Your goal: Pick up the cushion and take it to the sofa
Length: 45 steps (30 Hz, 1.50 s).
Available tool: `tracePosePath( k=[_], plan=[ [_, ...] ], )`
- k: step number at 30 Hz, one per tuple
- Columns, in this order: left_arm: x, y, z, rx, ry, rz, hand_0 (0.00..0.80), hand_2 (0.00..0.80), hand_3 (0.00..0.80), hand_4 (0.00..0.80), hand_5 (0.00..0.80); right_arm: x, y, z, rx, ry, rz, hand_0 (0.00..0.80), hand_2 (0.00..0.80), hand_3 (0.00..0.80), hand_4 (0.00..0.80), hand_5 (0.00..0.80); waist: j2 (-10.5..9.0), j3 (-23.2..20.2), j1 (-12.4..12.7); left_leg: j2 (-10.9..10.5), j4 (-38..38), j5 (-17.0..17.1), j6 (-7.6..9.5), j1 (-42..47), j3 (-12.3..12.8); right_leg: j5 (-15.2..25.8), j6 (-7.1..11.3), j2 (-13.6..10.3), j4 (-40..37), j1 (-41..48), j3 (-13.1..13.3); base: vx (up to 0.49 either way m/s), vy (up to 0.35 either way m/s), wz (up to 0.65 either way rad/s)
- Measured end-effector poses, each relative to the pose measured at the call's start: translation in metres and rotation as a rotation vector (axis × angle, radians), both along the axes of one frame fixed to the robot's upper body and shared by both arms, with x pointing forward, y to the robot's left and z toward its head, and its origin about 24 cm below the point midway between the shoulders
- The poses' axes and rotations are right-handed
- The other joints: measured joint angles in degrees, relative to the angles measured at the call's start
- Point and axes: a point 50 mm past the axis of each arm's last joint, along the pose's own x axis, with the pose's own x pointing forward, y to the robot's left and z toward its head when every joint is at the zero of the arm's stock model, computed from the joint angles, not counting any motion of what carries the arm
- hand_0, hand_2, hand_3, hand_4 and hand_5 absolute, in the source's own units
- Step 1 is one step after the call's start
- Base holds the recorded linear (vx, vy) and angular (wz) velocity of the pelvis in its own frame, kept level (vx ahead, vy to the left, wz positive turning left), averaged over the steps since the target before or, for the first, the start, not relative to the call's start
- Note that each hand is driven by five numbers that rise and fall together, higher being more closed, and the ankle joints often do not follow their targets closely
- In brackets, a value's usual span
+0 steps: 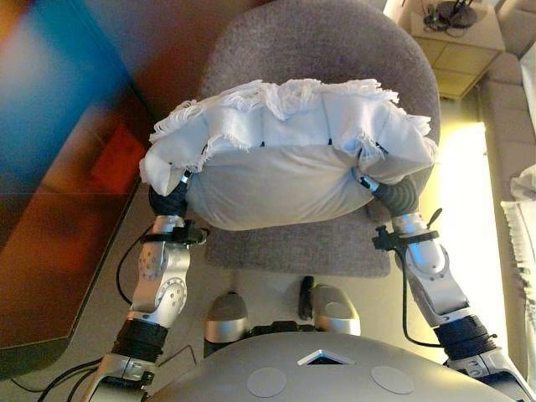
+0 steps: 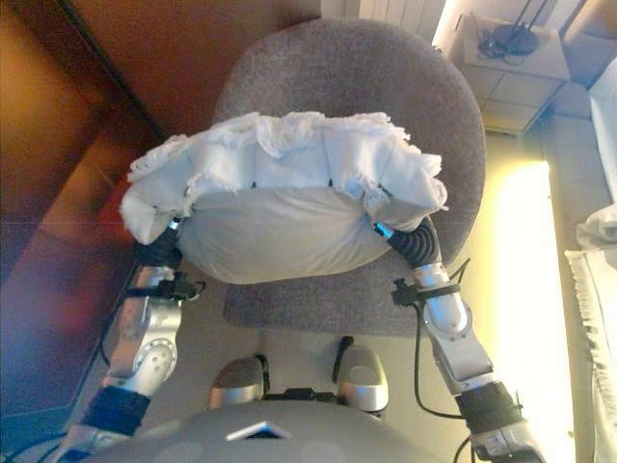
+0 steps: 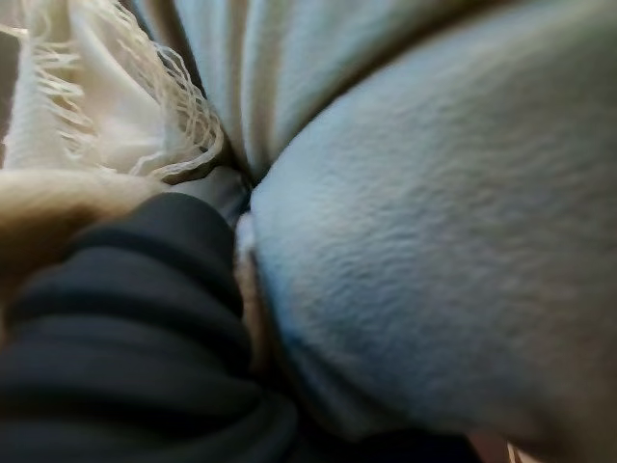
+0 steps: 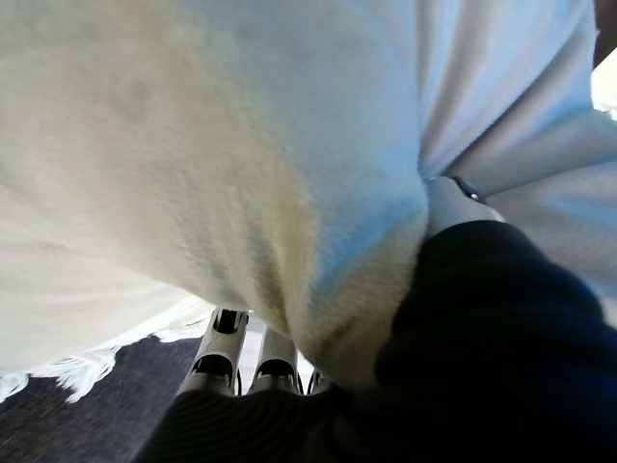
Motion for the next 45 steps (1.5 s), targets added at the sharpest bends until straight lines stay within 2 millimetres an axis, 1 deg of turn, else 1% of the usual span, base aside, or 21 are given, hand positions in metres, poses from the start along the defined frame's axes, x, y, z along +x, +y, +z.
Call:
tracePosePath(
  k=[1, 2, 3, 4, 5, 6, 7, 8, 9, 11, 12, 15, 20, 22, 25, 28, 32, 34, 39, 41, 45],
  plan=[
    [0.0, -0.001, 0.0, 0.0, 0.001, -0.004, 0.8, 0.8, 0.8, 0.8, 0.8, 0.0, -0.001, 0.0, -0.001, -0.001, -0.002, 0.8, 0.8, 0.8, 0.8, 0.8, 0.53, -0.1, -0.2, -0.4, -3.9, 0.1, 0.12, 0.0, 0.8, 0.0, 0.04, 0.0, -0.2, -0.1, 0.1, 0.143, 0.081, 0.26],
    [0.0, -0.002, 0.0, -0.001, 0.001, -0.009, 0.8, 0.8, 0.8, 0.8, 0.8, 0.0, -0.002, 0.001, -0.002, -0.001, -0.006, 0.8, 0.8, 0.8, 0.8, 0.8, 1.08, 0.0, -0.2, -1.1, -6.9, 0.2, 0.31, 0.0, 0.8, 0.1, 0.23, 0.1, -0.3, -0.4, 0.3, 0.135, 0.065, 0.2],
    [0.001, -0.004, 0.0, -0.004, 0.001, -0.014, 0.8, 0.8, 0.8, 0.8, 0.8, 0.001, -0.003, 0.001, -0.003, -0.003, -0.011, 0.8, 0.8, 0.8, 0.8, 0.8, 1.94, 0.2, -0.1, -1.7, -9.2, 0.7, 0.92, 0.3, 0.6, 0.3, 0.53, 0.3, -0.2, -0.8, 0.7, 0.109, 0.048, -0.06],
    [0.0, -0.006, -0.001, -0.015, 0.003, -0.008, 0.8, 0.8, 0.8, 0.8, 0.8, 0.001, -0.005, 0.001, -0.013, -0.001, -0.012, 0.8, 0.8, 0.8, 0.8, 0.8, 3.69, 0.3, 0.0, -1.5, -10.2, 1.6, 2.3, 0.5, 0.4, 0.6, 0.94, 1.4, -0.1, -1.7, 1.5, 0.106, 0.044, -0.31],
    [-0.001, -0.006, -0.002, -0.025, 0.007, 0.001, 0.8, 0.8, 0.8, 0.8, 0.8, 0.001, -0.004, -0.001, -0.017, 0.005, -0.009, 0.8, 0.8, 0.8, 0.8, 0.8, 5.13, 0.4, 0.5, -0.8, -10.9, -0.6, 1.63, 1.1, 0.6, 0.6, 1.34, 2.3, 0.3, -2.0, 1.9, 0.136, 0.057, -0.45],
    [0.0, -0.006, -0.003, -0.027, 0.011, 0.016, 0.8, 0.8, 0.8, 0.8, 0.8, 0.0, -0.001, -0.005, 0.0, 0.023, -0.014, 0.8, 0.8, 0.8, 0.8, 0.8, 4.61, 0.7, 1.0, -1.4, -11.7, -0.8, 2.17, 1.2, 1.6, 0.6, 1.92, 1.7, 0.7, -2.5, 2.8, 0.143, 0.052, -0.45],
    [0.0, -0.004, -0.003, -0.026, 0.016, 0.027, 0.8, 0.8, 0.8, 0.8, 0.8, -0.002, 0.001, -0.008, 0.009, 0.037, -0.012, 0.8, 0.8, 0.8, 0.8, 0.8, 4.19, 1.0, 1.5, -1.9, -12.7, -0.5, 2.48, 1.7, 2.7, 1.0, 2.46, 1.0, 0.4, -2.7, 3.0, 0.164, 0.042, -0.37],
    [-0.001, -0.003, -0.004, -0.018, 0.024, 0.031, 0.8, 0.8, 0.8, 0.8, 0.8, -0.004, 0.001, -0.011, 0.01, 0.05, -0.014, 0.8, 0.8, 0.8, 0.8, 0.8, 4.02, 1.1, 1.6, -2.4, -14.1, 0.5, 2.68, 2.7, 3.4, 1.4, 3.16, 0.4, 0.0, -2.6, 3.0, 0.1, 0.004, -0.19],
    [-0.001, -0.003, -0.005, -0.008, 0.031, 0.024, 0.8, 0.8, 0.8, 0.8, 0.8, -0.007, -0.001, -0.013, 0.009, 0.064, -0.022, 0.8, 0.8, 0.8, 0.8, 0.8, 4.25, 1.0, 1.2, -2.9, -15.6, 1.2, 2.9, 3.5, 3.4, 2.0, 3.96, 0.1, -1.2, -1.8, 2.9, 0.072, -0.008, -0.04],
    [-0.001, -0.005, -0.006, -0.004, 0.039, 0.015, 0.8, 0.8, 0.8, 0.8, 0.8, -0.009, -0.003, -0.017, 0.011, 0.083, -0.029, 0.8, 0.8, 0.8, 0.8, 0.8, 4.61, 1.1, 1.0, -3.3, -17.2, 1.8, 3.05, 4.9, 3.4, 2.7, 4.63, 0.0, -3.5, 0.0, 2.8, -0.035, -0.025, 0.05],
    [0.0, -0.005, -0.005, -0.004, 0.035, 0.011, 0.8, 0.8, 0.8, 0.8, 0.8, -0.009, -0.002, -0.017, 0.014, 0.083, -0.035, 0.8, 0.8, 0.8, 0.8, 0.8, 4.6, 1.1, 0.1, -3.3, -17.3, 1.9, 3.08, 4.9, 3.3, 3.2, 4.65, 0.1, -4.9, 0.6, 2.4, -0.079, -0.02, 0.08],
    [0.006, -0.01, -0.001, -0.005, 0.015, -0.008, 0.8, 0.8, 0.8, 0.8, 0.8, -0.002, -0.001, -0.013, 0.033, 0.056, -0.072, 0.8, 0.8, 0.8, 0.8, 0.8, 4.96, 1.2, -0.4, -3.2, -17.6, 1.9, 3.09, 3.7, 3.2, 5.0, 4.48, 0.5, -8.1, 0.9, 2.0, -0.14, -0.009, 0.02],
    [0.024, -0.017, 0.014, 0.029, -0.064, -0.03, 0.8, 0.8, 0.8, 0.8, 0.8, 0.014, -0.001, -0.004, 0.035, -0.005, -0.146, 0.8, 0.8, 0.8, 0.8, 0.8, 5.91, 1.9, -0.4, -3.3, -17.6, 2.3, 3.33, -0.3, 3.8, 8.0, 4.47, 1.1, -11.9, -1.9, 3.1, -0.174, -0.015, -0.1],
    [0.028, -0.02, 0.018, 0.032, -0.083, -0.036, 0.8, 0.8, 0.8, 0.8, 0.8, 0.018, -0.002, -0.004, 0.035, -0.007, -0.166, 0.8, 0.8, 0.8, 0.8, 0.8, 6.33, 2.5, -1.3, -3.5, -18.1, 2.9, 3.41, -1.3, 3.9, 9.1, 4.52, 1.1, -13.4, -2.4, 3.2, -0.062, -0.008, -0.05],
    [0.03, -0.024, 0.022, 0.05, -0.106, -0.041, 0.8, 0.8, 0.8, 0.8, 0.8, 0.019, -0.004, -0.007, 0.029, -0.001, -0.188, 0.8, 0.8, 0.8, 0.8, 0.8, 6.68, 4.6, -1.9, -3.6, -18.8, 3.1, 3.36, -1.4, 4.1, 10.4, 4.54, 1.3, -15.2, -2.6, 4.1, -0.059, -0.002, -0.16],
    [0.036, -0.028, 0.031, 0.06, -0.149, -0.048, 0.8, 0.8, 0.8, 0.8, 0.8, 0.022, -0.004, -0.003, 0.039, -0.02, -0.214, 0.8, 0.8, 0.8, 0.8, 0.8, 6.86, 7.4, -2.5, -3.7, -19.5, 3.7, 3.37, -2.5, 4.8, 11.5, 4.41, 1.4, -16.1, -3.9, 4.9, 0.002, 0.027, -0.13],
    [0.04, -0.032, 0.037, 0.087, -0.178, -0.049, 0.8, 0.8, 0.8, 0.8, 0.8, 0.025, -0.005, 0.002, 0.021, -0.059, -0.249, 0.8, 0.8, 0.8, 0.8, 0.8, 6.76, 10.8, -4.5, -3.7, -20.3, 4.2, 3.37, -2.8, 5.5, 12.0, 4.16, 1.6, -16.3, -4.8, 5.7, 0.029, 0.015, -0.09],
    [0.043, -0.034, 0.04, 0.085, -0.185, -0.048, 0.8, 0.8, 0.8, 0.8, 0.8, 0.027, -0.005, 0.005, 0.019, -0.078, -0.272, 0.8, 0.8, 0.8, 0.8, 0.8, 6.69, 11.7, -4.9, -3.7, -20.5, 4.3, 3.35, -3.1, 5.7, 12.1, 4.1, 1.7, -16.3, -5.5, 6.2, -0.007, -0.014, -0.14],
    [0.058, -0.044, 0.048, 0.076, -0.204, -0.048, 0.8, 0.8, 0.8, 0.8, 0.8, 0.035, -0.009, 0.018, 0.013, -0.155, -0.346, 0.8, 0.8, 0.8, 0.8, 0.8, 6.46, 14.2, -5.2, -3.5, -20.6, 4.3, 3.24, -4.3, 6.8, 12.6, 3.88, 2.1, -16.2, -7.5, 7.3, -0.001, -0.02, -0.13],
    [0.064, -0.045, 0.053, 0.08, -0.214, -0.039, 0.8, 0.8, 0.8, 0.8, 0.8, 0.039, -0.008, 0.026, 0.008, -0.194, -0.363, 0.8, 0.8, 0.8, 0.8, 0.8, 6.16, 15.8, -6.3, -3.4, -20.7, 4.3, 3.18, -4.3, 7.0, 12.7, 3.83, 2.2, -16.2, -7.6, 7.5, 0.008, -0.007, -0.06],
    [0.071, -0.05, 0.062, 0.098, -0.247, -0.016, 0.8, 0.8, 0.8, 0.8, 0.8, 0.046, -0.007, 0.036, 0.02, -0.232, -0.384, 0.8, 0.8, 0.8, 0.8, 0.8, 5.89, 17.1, -6.8, -3.5, -20.7, 4.3, 3.17, -5.6, 7.4, 12.9, 3.8, 2.2, -16.2, -9.2, 8.1, 0.006, -0.013, -0.06]
  ],
)
